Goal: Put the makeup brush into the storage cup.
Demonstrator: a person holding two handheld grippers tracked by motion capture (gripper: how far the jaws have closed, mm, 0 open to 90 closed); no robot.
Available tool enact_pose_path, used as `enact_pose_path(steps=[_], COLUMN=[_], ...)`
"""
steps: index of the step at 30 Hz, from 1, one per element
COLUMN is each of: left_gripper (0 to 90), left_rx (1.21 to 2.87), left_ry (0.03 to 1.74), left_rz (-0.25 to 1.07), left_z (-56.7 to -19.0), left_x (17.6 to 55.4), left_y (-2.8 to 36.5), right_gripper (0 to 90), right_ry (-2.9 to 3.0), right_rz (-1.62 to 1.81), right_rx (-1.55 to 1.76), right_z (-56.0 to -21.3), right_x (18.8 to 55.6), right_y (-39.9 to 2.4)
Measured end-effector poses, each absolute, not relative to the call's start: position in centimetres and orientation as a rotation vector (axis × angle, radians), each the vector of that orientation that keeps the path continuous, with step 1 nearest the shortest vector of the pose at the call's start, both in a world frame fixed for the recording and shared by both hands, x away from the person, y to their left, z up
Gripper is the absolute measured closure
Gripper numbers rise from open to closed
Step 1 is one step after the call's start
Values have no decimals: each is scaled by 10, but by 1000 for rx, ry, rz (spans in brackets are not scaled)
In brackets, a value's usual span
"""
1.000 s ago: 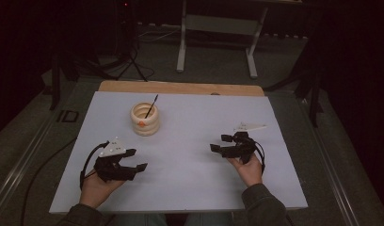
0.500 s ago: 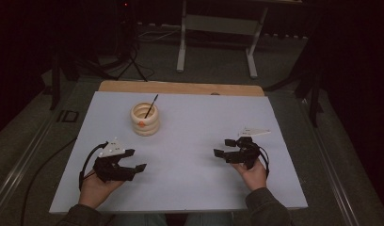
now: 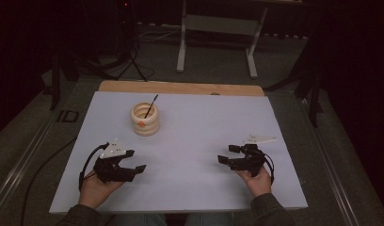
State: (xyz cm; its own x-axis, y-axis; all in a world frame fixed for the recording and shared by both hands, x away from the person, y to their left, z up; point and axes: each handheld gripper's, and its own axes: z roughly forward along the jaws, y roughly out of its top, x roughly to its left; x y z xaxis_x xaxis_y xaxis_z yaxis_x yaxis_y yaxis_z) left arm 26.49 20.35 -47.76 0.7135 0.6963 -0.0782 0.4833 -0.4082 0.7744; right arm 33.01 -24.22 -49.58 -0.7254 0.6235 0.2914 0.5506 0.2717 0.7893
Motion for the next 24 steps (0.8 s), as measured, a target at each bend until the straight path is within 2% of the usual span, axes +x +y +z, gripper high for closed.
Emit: enact_pose_path(steps=[24], left_gripper=[241], left_rx=[2098], left_ry=[888], left_rz=[316], left_z=[-480], left_x=[266], left_y=[201], right_gripper=[193], right_ry=[2403], right_rz=[1480], right_rx=[1114], right_z=[-490], right_x=[297], right_y=[-265])
